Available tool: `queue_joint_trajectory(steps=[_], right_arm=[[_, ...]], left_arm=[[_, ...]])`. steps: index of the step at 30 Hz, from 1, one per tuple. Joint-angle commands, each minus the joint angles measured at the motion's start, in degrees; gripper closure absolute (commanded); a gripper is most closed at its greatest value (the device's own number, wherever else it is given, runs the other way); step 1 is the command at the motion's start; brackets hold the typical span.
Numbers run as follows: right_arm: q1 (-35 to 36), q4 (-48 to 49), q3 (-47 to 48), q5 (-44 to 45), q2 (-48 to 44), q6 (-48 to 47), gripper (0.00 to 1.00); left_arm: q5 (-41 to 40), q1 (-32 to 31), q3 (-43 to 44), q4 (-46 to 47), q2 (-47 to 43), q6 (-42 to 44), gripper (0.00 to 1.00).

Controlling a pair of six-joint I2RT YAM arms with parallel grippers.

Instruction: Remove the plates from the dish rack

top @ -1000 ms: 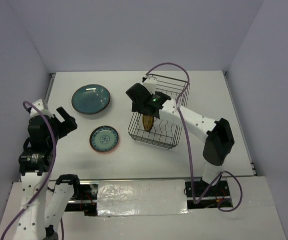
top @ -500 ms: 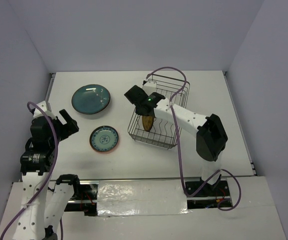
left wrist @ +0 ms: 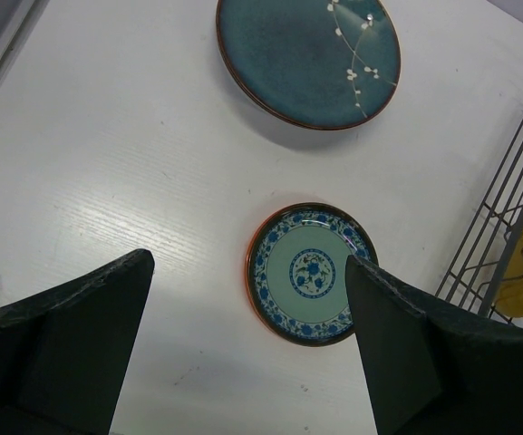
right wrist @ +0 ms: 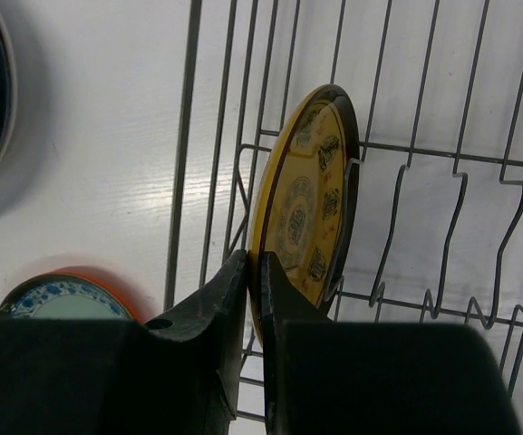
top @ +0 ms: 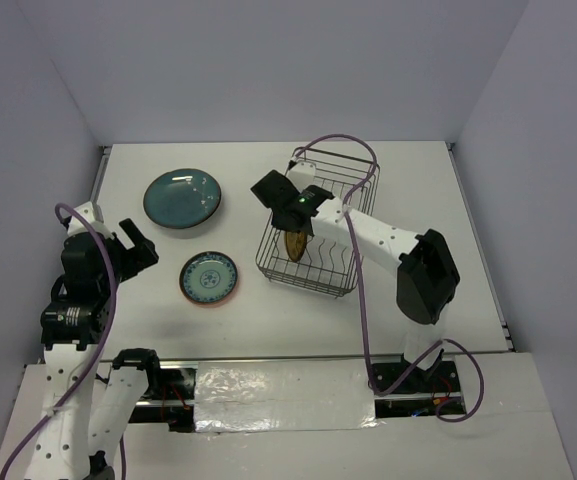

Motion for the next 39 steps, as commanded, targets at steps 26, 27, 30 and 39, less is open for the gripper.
queue_joint_trajectory(steps=[26,27,30,39], right_arm=[[29.7,19.0,-18.2,-3.6,-33.3,-74.4,1.00],[30.7,19.0,-19.1,-3.2,-33.8,-75.3,1.00],[33.7,20.1,-22.7,-3.2,-35.1,-77.7,1.00],[39.4,19.6,-15.0,-5.1,-25.5,-81.6,1.00]], left_arm=[[22.4,-0.2,9.9,-1.6,2.8,-23.3,0.01],[27.6,-0.2,8.7,-0.2,1.3,-24.9,0.00],[36.8,-0.2,3.6,6.2,-1.3,-30.7,0.01],[41.2,-0.2,-0.2,2.1,-0.1,-27.1,0.02]])
